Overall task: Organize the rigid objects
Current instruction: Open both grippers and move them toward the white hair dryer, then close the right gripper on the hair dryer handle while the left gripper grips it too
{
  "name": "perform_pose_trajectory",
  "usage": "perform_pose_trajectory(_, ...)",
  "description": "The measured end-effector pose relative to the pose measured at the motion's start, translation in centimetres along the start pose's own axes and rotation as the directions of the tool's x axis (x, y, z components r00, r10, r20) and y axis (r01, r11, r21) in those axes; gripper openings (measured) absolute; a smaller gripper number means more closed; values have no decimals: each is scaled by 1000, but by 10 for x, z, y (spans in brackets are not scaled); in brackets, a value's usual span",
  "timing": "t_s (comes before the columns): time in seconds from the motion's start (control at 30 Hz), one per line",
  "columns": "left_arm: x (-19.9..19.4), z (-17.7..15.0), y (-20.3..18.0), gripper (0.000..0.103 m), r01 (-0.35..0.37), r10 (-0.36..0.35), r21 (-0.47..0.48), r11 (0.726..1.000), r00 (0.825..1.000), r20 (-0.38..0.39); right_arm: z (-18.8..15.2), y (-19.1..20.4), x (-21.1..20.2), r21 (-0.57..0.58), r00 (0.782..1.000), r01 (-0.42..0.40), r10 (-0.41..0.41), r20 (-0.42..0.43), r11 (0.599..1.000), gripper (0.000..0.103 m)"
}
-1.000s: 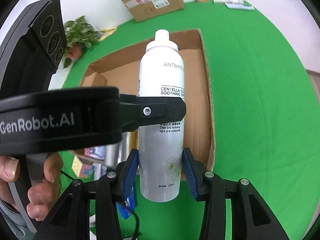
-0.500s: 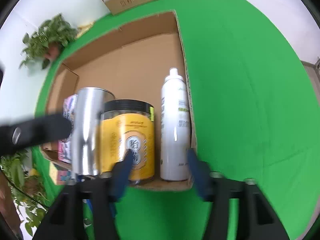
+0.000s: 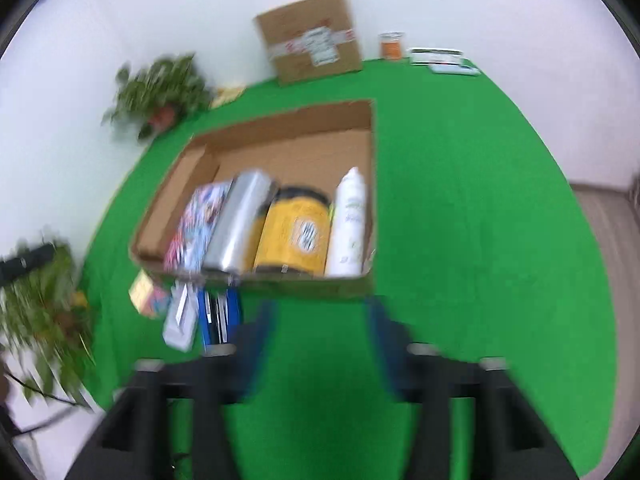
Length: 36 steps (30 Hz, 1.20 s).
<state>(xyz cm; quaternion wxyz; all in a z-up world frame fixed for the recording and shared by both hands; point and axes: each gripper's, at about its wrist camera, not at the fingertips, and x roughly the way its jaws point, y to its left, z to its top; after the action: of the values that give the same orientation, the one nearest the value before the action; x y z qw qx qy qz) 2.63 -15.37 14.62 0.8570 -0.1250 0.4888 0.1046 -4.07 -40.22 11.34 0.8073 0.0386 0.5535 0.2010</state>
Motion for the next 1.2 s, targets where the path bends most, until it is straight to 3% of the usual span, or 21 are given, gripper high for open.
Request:
perform_pose_trajectory(0.03, -3, -2, 9, 6, -12, 12, -8, 1000, 1000, 13, -3, 6, 0, -11, 1000, -15, 15, 3, 1000, 38)
perform_pose_trajectory(0.07, -9, -6, 15, 11, -21, 21, -7, 1000, 999, 34, -7, 11, -2, -11, 999, -41, 41, 6, 999, 61)
perform_pose_trajectory(0.1, -12, -10, 21, 37, -28, 28, -5, 1000, 999, 37, -10, 16, -5, -6, 998, -57, 57, 13, 998, 102)
perform_pose_trajectory(0.13, -13, -13, 23, 57, -32, 33, -6, 999, 999, 29, -13, 21, -8, -1, 998, -58, 58, 32, 998, 100)
perform_pose_trajectory(0.17, -13, -17, 31, 89, -53, 53, -11, 999, 998, 23, -15, 25, -11, -11, 997, -50, 50, 58, 999, 103)
perform_pose_trajectory(0.27, -16, -29, 42, 91, -44, 43, 11, 999, 997, 66, -24, 43, -6, -62, 999, -41, 43, 32, 997, 103)
perform_pose_trajectory(0.47, 9, -51, 84, 91, 42, -40, 22, 999, 997, -73, -45, 83, 25, -67, 993, -69, 62, -102, 995, 103)
perform_pose_trajectory(0.57, 27, -69, 114, 91, 86, -89, -23, 996, 986, -144, -66, 120, 52, -147, 968, -112, 75, -238, 983, 102)
perform_pose_trajectory(0.67, 54, -91, 148, 91, 129, -147, -90, 988, 959, -242, -95, 171, 71, -312, 944, -140, 31, -330, 940, 102)
perform_pose_trajectory(0.73, 69, -104, 166, 90, 159, -196, -144, 977, 936, -291, -119, 216, 75, -483, 951, -167, 11, -308, 860, 102)
perform_pose_trajectory(0.87, 93, -135, 196, 89, 199, -286, -255, 946, 884, -371, -145, 270, 87, -675, 969, -181, 13, -246, 716, 101)
perform_pose_trajectory(0.93, 96, -143, 204, 89, 200, -301, -277, 940, 870, -391, -155, 294, 101, -778, 978, -170, 7, -209, 605, 101)
perform_pose_trajectory(1.0, 99, -150, 209, 89, 207, -312, -284, 936, 861, -402, -169, 314, 114, -883, 986, -150, 3, -166, 444, 99)
perform_pose_trajectory(1.07, 100, -153, 211, 89, 218, -325, -287, 933, 854, -406, -189, 329, 126, -964, 992, -122, -7, -127, 237, 98)
perform_pose_trajectory(1.1, 101, -153, 212, 89, 219, -326, -288, 932, 853, -408, -200, 335, 136, -980, 989, -140, -22, -144, 141, 90)
perform_pose_trajectory(1.13, 101, -152, 214, 89, 217, -324, -286, 933, 852, -412, -206, 338, 143, -978, 982, -182, -38, -187, 104, 83)
perform_pose_trajectory(1.2, 103, -150, 216, 89, 221, -325, -280, 934, 851, -413, -209, 342, 161, -953, 956, -273, -77, -284, 128, 55)
